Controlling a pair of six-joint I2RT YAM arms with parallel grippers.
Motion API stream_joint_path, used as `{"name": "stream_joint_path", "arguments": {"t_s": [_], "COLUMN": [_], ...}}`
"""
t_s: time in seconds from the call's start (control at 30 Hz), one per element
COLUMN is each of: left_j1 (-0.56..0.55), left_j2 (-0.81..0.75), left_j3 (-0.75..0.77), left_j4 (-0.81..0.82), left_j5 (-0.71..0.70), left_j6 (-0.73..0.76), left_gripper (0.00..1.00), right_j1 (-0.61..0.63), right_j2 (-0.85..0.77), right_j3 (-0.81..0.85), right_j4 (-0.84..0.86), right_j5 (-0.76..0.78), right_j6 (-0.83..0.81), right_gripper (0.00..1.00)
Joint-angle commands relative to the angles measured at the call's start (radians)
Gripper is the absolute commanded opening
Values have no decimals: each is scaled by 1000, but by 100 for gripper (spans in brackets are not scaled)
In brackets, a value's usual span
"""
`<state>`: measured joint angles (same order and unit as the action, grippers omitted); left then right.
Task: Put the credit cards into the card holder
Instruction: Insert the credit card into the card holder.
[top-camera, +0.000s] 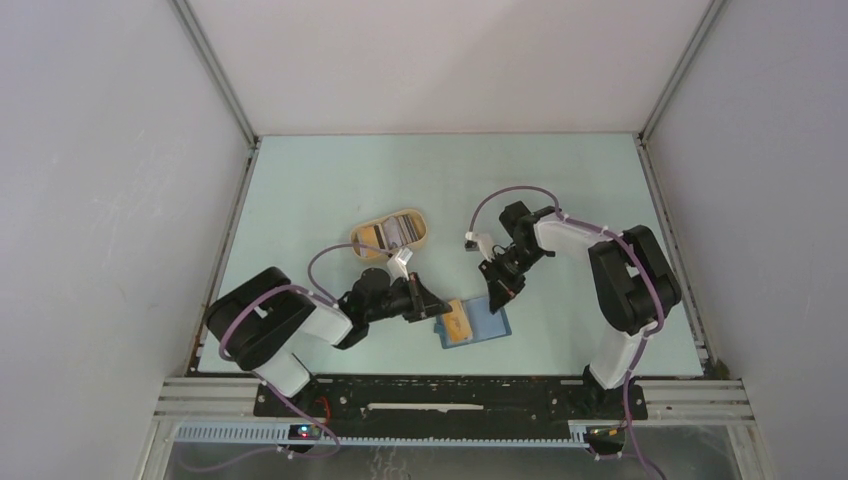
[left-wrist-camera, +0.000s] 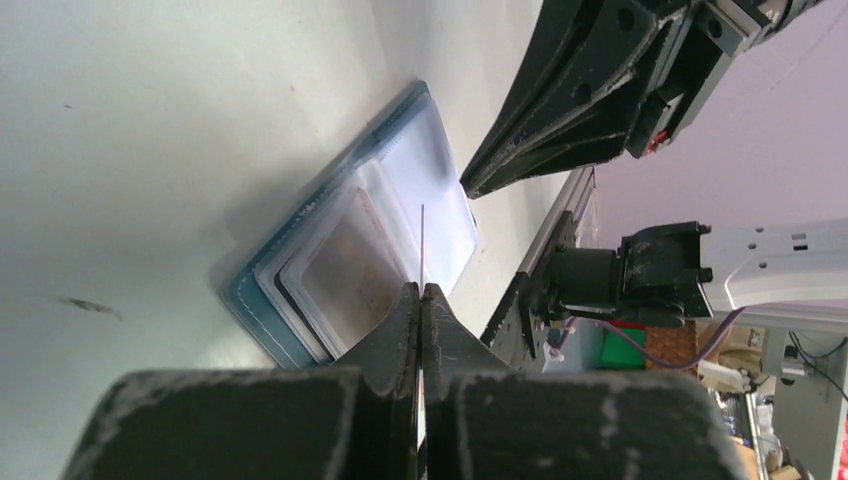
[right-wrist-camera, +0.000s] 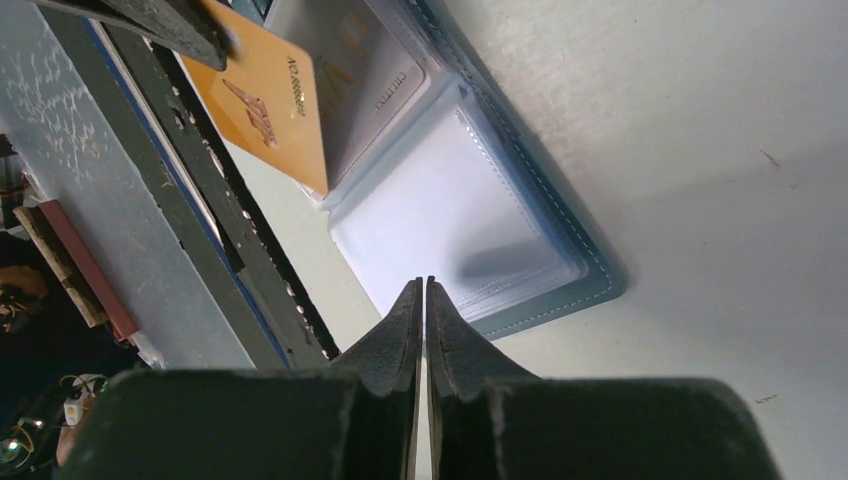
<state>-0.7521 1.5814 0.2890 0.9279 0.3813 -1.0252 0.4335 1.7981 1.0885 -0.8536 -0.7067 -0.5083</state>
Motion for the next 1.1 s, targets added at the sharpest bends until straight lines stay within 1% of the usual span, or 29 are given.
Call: {"name": "stream_joint_path", "arguments": {"t_s": [0.0,0.1,0.2,0.53,0.87,1.07], "left_j1": [5,3,0,-21,-79,-96], "left_j2": [43,79,102,131,162,188], "left_j3": [50,42,42,38,29,49], "left_j4": [101,156,176,182,180,176], "left_j5": [-59,-84,-92,-127,-195,-178], "left_j6": [-33,-57,-68,-90,-131,-148], "left_gripper": [0,0,0,0,0,0], "right_j1": [9,10,10,19,24,24], "right_j2": [15,27,33,47,46,46], "right_j3": [38,40,42,42,43,43], "right_j4": [-14,-15,-17,-16,-14,-13], "right_j5": [20,28,33,44,47,46], "right_j6": [17,22,24,33,39,40], "right_gripper": [10,9,9,9,8,8]}}
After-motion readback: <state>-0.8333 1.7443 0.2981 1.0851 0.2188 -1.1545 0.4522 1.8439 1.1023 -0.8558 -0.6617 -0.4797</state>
